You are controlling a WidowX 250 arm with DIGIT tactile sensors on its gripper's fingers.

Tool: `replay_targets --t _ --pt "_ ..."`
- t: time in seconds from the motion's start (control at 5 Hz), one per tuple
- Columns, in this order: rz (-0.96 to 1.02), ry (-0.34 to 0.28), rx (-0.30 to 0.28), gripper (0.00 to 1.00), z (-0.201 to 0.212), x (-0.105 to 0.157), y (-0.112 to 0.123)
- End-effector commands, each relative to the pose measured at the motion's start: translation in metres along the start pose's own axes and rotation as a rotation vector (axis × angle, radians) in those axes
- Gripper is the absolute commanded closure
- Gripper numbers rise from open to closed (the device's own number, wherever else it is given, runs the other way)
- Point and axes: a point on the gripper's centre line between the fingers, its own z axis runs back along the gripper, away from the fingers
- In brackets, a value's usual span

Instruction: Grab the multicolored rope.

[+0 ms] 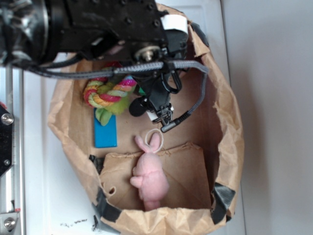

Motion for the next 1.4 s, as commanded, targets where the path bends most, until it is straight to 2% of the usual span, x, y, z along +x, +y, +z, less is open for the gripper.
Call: replay_targets --t 0.0,0.4,0.8,1.2 --pt "0.008 -0.046 -0.026 0.00 0.014 0.010 0.005" --pt "-0.020 -0.027 -0.067 0.00 0.013 -0.001 0.015" --pt "-0.051 -0.024 -0.054 0.00 0.009 -0.014 0.027" --pt "-0.041 -0.015 -0.043 0.00 0.003 -0.010 0.032"
